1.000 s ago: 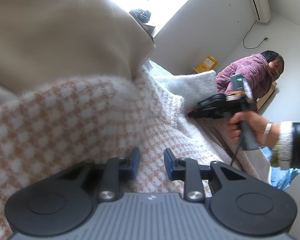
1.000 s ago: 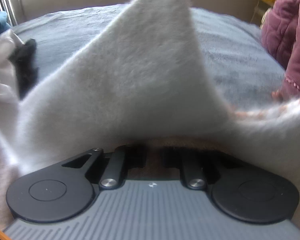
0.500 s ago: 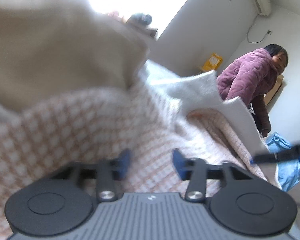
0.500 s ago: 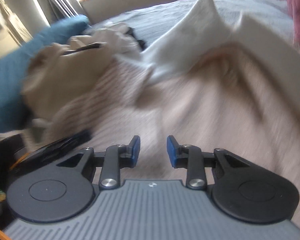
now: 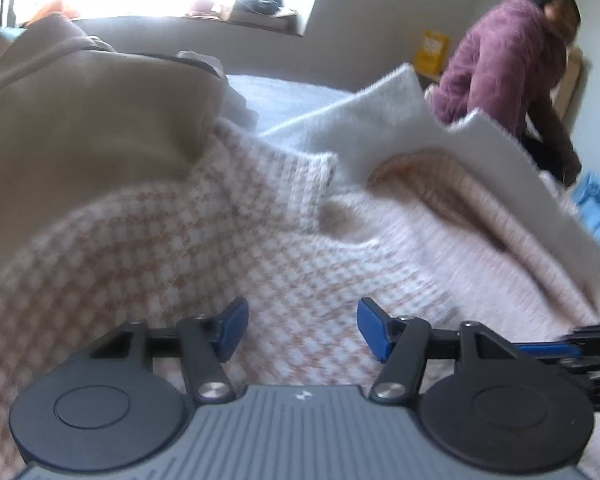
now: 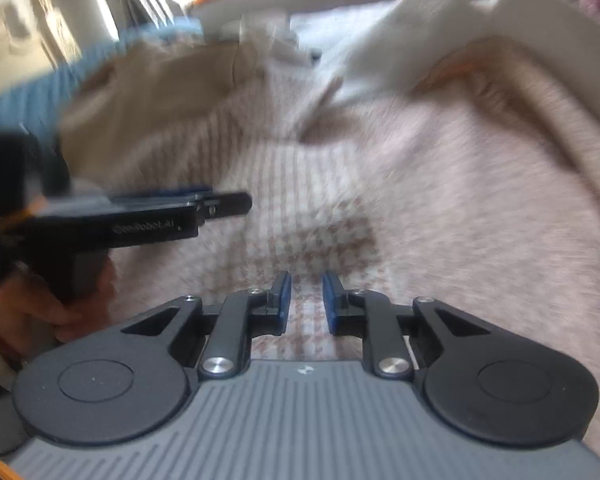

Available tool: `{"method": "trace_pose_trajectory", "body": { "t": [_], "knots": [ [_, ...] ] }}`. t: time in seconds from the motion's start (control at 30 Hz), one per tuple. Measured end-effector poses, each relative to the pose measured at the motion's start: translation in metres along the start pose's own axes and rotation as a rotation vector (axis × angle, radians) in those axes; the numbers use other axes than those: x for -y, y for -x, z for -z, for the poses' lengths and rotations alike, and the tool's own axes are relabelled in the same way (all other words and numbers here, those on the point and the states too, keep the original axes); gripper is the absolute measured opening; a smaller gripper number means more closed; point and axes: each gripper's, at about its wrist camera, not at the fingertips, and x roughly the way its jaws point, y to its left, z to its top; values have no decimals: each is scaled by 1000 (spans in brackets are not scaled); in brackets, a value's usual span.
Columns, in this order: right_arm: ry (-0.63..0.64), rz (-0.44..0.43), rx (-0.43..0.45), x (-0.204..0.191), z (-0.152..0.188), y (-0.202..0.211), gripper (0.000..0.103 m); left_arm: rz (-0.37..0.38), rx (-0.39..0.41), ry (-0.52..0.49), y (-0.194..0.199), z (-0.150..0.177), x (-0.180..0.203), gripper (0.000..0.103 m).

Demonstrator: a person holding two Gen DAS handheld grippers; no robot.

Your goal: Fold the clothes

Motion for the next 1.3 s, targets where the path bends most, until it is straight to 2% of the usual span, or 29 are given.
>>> {"method": "trace_pose_trajectory", "body": {
  "t": [0.07, 0.17, 0.27, 0.43, 0.5, 0.57, 0.63, 0.83, 0.9, 1.0, 1.07, 1.17, 1.23, 1.3],
  "knots": [
    [-3, 27, 28, 11, 8, 32, 18, 0, 2, -13, 10, 3, 9, 62],
    [-71, 116, 65, 44, 21, 80, 20, 22, 3, -31, 22, 8, 25, 63],
    [-186, 249, 108, 87, 37, 127, 29, 43, 1, -45, 33, 16, 42, 64],
    [-405, 544, 194, 159, 63, 190, 32, 70, -36, -81, 43, 37, 68, 64],
    [-444, 596, 218, 175, 70, 201, 35, 70, -52, -100, 44, 47, 76, 64],
    [-423, 627, 205, 182, 70, 197, 46, 63, -69, -114, 41, 54, 81, 64],
    [-345, 660, 166, 182, 69, 182, 50, 53, -80, -121, 39, 59, 84, 64],
    [-84, 774, 62, 182, 54, 131, 51, 32, -86, -151, 31, 65, 87, 64],
    [-38, 813, 36, 190, 48, 119, 51, 29, -87, -153, 29, 66, 87, 65],
    [10, 859, -3, 204, 41, 106, 42, 25, -84, -155, 29, 68, 88, 65],
    [25, 868, -17, 212, 37, 106, 5, 24, -80, -155, 29, 69, 88, 65],
    [25, 843, 2, 212, 31, 116, 4, 28, -81, -156, 28, 69, 87, 66],
    [-13, 772, 54, 201, 26, 134, 3, 31, -80, -153, 28, 69, 86, 66],
    [-59, 655, 125, 183, 20, 158, 3, 36, -80, -141, 29, 68, 84, 66]
  ]
}}
